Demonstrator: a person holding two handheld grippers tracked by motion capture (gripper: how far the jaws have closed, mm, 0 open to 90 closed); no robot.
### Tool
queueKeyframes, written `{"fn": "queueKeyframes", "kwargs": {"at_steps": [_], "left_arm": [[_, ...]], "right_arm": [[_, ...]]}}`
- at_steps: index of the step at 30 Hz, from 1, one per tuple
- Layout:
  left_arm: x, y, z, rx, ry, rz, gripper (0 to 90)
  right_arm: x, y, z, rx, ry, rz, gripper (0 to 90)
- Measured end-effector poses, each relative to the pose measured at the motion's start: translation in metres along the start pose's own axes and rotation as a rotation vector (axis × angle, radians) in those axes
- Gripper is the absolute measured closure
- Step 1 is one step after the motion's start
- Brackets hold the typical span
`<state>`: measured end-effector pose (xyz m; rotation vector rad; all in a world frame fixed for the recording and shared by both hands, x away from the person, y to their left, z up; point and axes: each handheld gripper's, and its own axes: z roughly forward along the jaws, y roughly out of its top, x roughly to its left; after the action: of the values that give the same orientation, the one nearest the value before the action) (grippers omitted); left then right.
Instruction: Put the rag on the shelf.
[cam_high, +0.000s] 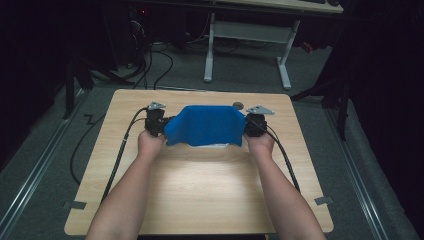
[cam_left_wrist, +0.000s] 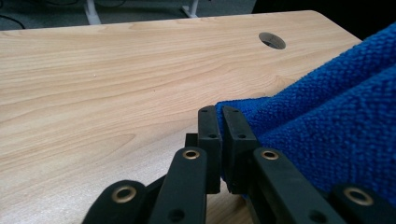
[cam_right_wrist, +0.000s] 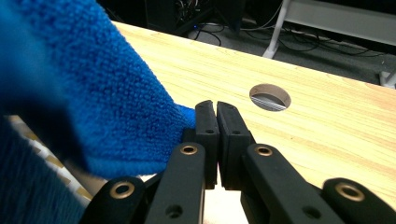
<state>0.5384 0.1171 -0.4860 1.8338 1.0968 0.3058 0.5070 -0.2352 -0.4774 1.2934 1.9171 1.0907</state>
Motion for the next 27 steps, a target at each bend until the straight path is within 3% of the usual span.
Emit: {"fn": "queueKeyframes", "kwargs": {"at_steps": [23,27], "left_arm": [[-0.003,-0.011,0.014,0.049,-0.028,-0.022,83.6],[0.0,-0.015,0.014,0.041,-0.035,-0.051,82.9]], "right_arm": [[-0.002,-0.021,0.001,0.014,0.016,0.035,88.6],[-0.002,-0.022,0.001,0.017,0.015,0.035,88.5]]}}
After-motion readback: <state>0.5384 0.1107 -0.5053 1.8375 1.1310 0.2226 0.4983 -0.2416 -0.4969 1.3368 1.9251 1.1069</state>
